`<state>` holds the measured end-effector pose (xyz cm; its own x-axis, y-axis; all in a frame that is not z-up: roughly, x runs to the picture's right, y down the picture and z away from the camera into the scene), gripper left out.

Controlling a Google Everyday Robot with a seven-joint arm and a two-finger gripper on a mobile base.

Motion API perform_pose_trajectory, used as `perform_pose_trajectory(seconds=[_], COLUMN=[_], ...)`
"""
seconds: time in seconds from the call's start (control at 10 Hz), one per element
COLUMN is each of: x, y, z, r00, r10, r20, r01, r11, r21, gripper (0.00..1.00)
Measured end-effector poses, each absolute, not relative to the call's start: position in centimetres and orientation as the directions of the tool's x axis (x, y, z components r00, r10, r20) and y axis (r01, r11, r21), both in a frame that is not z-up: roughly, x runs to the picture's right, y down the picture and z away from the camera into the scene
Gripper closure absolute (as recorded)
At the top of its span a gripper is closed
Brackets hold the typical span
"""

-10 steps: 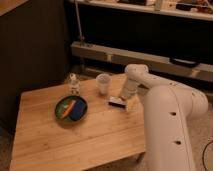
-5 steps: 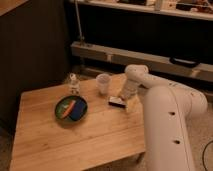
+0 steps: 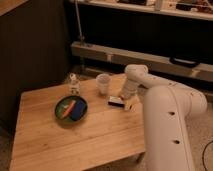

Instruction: Place the eraser in the ceramic cup

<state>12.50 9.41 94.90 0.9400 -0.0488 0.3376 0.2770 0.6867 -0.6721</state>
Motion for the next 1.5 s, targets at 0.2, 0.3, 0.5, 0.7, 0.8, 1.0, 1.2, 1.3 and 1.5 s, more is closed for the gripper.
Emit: perform_pose_trajectory(seconds=[0.2, 0.3, 0.5, 0.7, 0.8, 1.0, 1.2, 1.3, 1.5], x=[12.5, 12.6, 12.6, 12.7, 12.7, 12.7, 13.5, 14.0, 14.9], y=[9.1, 9.0, 9.0, 9.0, 9.0, 9.0, 8.3, 7.4, 4.2], z=[94.6, 94.5, 94.4, 94.4, 94.4, 94.4, 93.6, 92.7, 89.9], r00=[0.94, 0.94, 0.94, 0.94, 0.94, 0.94, 0.943, 0.945, 0.946], r10=[-0.049, -0.05, -0.049, -0.049, -0.048, -0.048, -0.074, -0.08, -0.102], r20=[0.338, 0.338, 0.338, 0.338, 0.338, 0.337, 0.324, 0.318, 0.307], r01=[0.278, 0.278, 0.278, 0.278, 0.277, 0.277, 0.279, 0.275, 0.275], r11=[0.687, 0.685, 0.684, 0.684, 0.684, 0.684, 0.704, 0.719, 0.753], r21=[-0.671, -0.673, -0.674, -0.674, -0.675, -0.675, -0.653, -0.638, -0.598], gripper=[0.84, 0.92, 1.0, 1.0, 1.0, 1.0, 1.0, 1.0, 1.0])
